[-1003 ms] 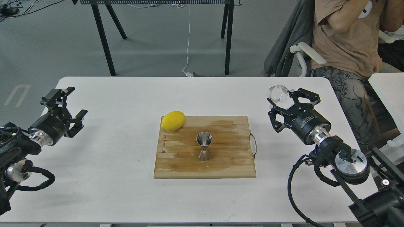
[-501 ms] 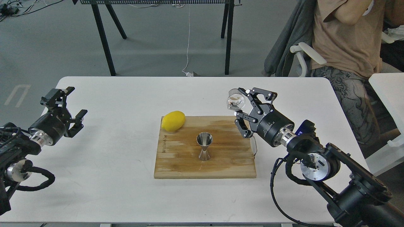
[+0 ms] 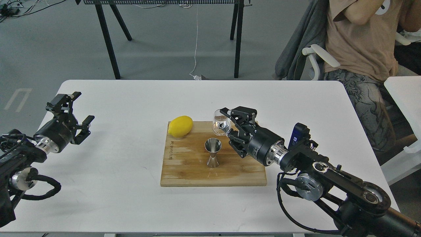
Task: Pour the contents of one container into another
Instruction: 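Carry the clear cup with the right gripper above the jigger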
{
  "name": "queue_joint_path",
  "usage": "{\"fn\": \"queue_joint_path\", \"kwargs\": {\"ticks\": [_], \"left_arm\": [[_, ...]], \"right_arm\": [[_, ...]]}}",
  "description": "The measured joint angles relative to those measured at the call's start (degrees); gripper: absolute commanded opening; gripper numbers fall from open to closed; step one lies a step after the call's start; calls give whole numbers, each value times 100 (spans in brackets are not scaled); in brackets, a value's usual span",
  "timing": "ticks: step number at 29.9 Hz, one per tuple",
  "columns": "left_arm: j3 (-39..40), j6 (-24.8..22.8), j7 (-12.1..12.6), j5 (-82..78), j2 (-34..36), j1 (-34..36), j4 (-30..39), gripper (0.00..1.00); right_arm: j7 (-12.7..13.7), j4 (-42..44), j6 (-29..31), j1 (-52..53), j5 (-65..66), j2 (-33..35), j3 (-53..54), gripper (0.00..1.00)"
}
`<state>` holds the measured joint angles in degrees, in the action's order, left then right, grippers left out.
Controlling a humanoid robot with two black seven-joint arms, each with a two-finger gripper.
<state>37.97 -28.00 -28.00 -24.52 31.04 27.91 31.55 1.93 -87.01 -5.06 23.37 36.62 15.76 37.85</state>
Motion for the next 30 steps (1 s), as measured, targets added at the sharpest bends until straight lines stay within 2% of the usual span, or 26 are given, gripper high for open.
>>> {"fn": "queue_joint_path", "kwargs": {"ticks": [30], "left_arm": [[5, 0, 0, 42, -1, -5, 0, 99]], "right_arm": [[-98, 224, -267, 550, 1107, 22, -726, 37]]}}
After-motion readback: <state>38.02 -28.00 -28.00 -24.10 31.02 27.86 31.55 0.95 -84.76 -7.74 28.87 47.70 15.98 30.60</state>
